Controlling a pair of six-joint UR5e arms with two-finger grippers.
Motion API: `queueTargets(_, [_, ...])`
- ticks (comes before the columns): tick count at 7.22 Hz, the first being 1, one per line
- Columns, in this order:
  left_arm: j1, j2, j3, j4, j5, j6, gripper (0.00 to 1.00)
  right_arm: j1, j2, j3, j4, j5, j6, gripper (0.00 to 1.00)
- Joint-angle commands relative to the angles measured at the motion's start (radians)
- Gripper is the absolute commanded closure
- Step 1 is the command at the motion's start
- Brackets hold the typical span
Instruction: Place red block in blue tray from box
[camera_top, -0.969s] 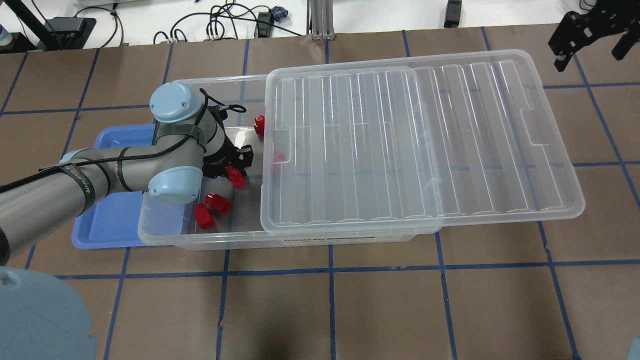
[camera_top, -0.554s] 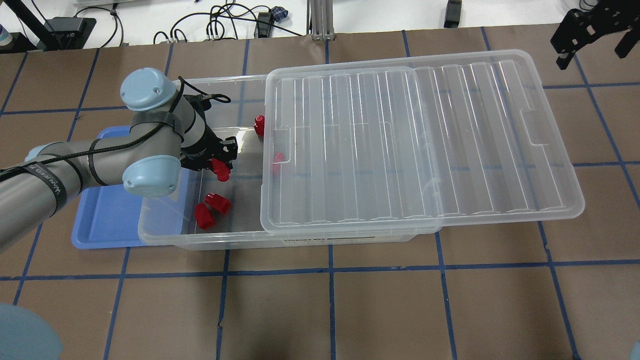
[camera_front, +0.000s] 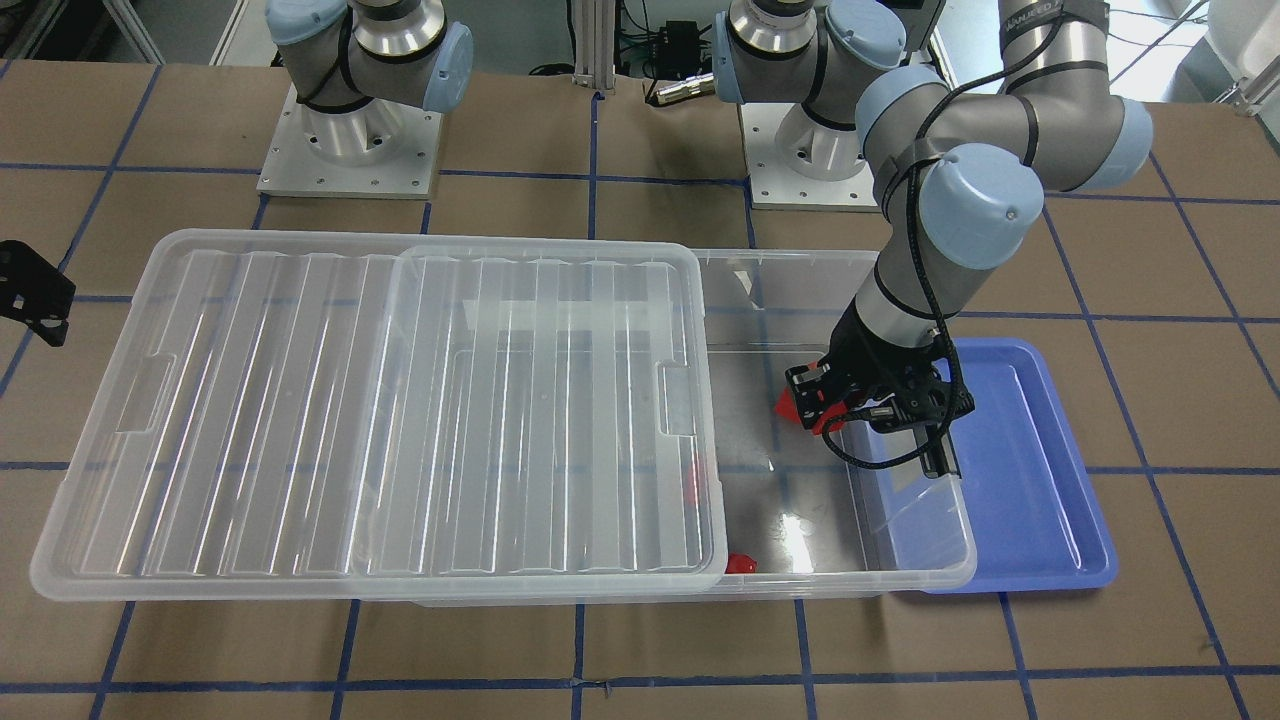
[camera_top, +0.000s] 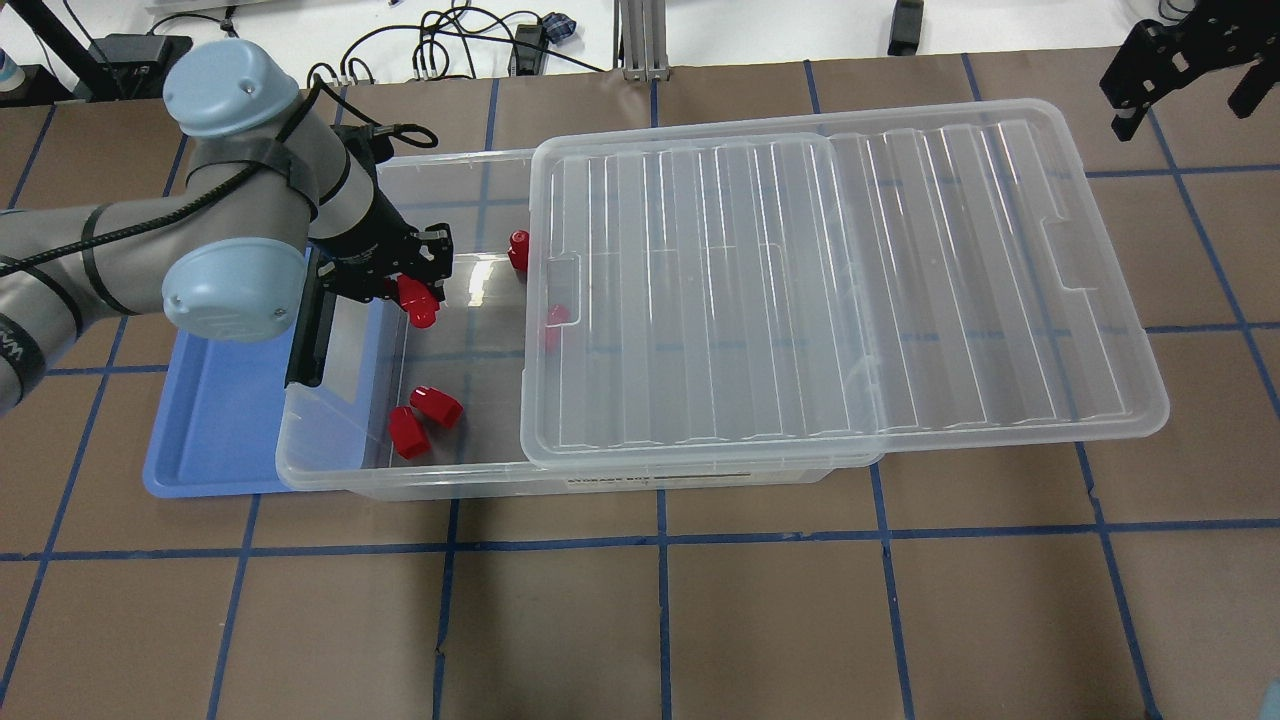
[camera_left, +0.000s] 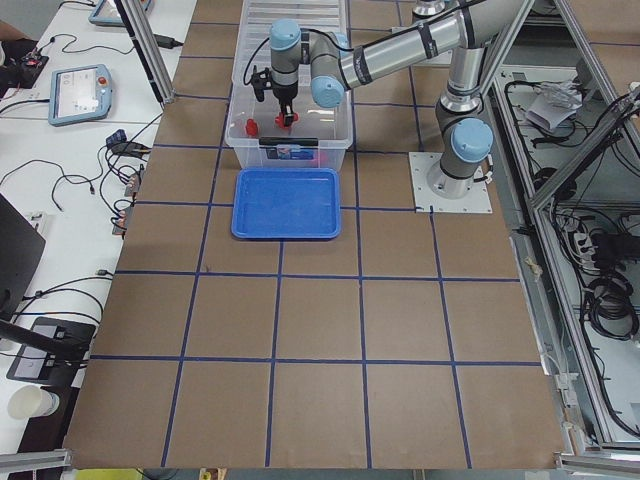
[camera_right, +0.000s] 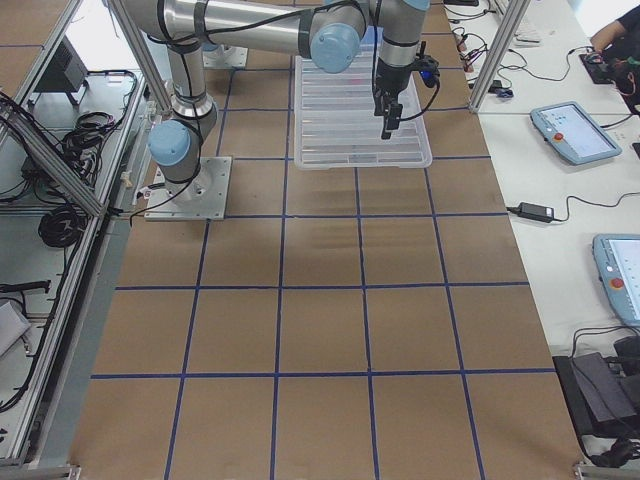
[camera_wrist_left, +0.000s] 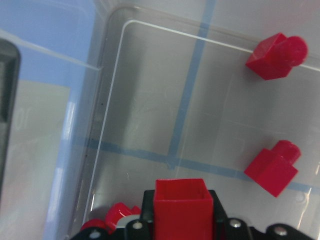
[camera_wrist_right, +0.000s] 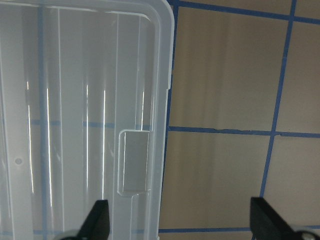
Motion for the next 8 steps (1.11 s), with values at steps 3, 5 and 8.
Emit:
queueTargets(3, [0.17,0.021,0.176,-0.261,0.033,0.195,0.91,0.0,0.005,0.008,0.007,0.0,0.002,0.0])
queueTargets(5, [0.331,-0.024,0.155,-0.243,0.03,0.404,0.91,-0.001,0.031,0.009,-0.014,-0.006,0.0,0.0])
queueTargets(8, [0.445,-0.099,0.063,-0.096,0.027,0.53,0.91,-0.069,0.074,0.011,-0.07,-0.013,-0.018,0.0])
